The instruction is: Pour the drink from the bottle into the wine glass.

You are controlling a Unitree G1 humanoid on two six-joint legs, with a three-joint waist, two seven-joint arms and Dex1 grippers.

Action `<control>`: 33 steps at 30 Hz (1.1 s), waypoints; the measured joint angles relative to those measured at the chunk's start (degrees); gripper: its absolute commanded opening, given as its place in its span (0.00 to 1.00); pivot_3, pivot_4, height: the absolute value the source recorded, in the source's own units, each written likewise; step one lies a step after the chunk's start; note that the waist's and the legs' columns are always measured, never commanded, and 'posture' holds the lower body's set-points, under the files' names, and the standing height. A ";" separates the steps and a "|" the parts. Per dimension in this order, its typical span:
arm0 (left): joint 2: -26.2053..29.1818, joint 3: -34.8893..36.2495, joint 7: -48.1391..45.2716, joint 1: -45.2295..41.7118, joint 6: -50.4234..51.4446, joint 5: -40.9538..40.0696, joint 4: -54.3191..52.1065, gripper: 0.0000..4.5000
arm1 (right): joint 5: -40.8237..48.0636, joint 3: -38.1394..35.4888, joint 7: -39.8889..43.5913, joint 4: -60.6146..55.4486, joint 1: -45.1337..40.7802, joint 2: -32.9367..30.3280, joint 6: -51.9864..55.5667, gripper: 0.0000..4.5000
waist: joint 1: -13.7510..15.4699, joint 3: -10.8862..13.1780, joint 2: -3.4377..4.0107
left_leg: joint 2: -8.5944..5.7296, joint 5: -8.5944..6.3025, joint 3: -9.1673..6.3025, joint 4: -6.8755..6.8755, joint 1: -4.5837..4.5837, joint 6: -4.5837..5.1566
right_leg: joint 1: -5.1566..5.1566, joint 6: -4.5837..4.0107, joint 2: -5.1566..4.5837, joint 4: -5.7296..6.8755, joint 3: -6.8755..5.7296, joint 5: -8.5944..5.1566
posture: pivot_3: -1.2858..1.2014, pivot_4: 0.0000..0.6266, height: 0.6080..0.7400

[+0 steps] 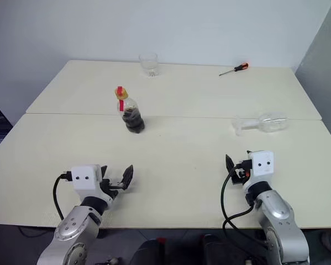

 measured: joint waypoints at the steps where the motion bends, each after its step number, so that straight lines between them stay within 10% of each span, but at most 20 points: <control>1: 0.20 0.01 -0.18 -0.55 -0.04 0.11 0.30 0.99 | 0.49 -0.16 0.56 0.11 -0.26 -0.25 0.00 0.86 | 0.01 0.00 0.00 | 0.00 0.00 0.00 0.00 0.00 0.00 | 0.00 0.00 0.00 0.00 -0.01 0.00 | 0.52 0.24 1.00; 33: 0.53 2.10 0.31 -32.38 -19.81 5.36 41.48 0.99 | 16.63 4.99 21.98 3.44 -18.15 -6.66 -0.44 0.86 | 0.15 0.01 -0.03 | -0.09 0.01 -0.10 0.11 -0.02 0.00 | 0.07 -0.03 -0.02 0.04 -0.12 0.24 | 0.52 0.24 1.00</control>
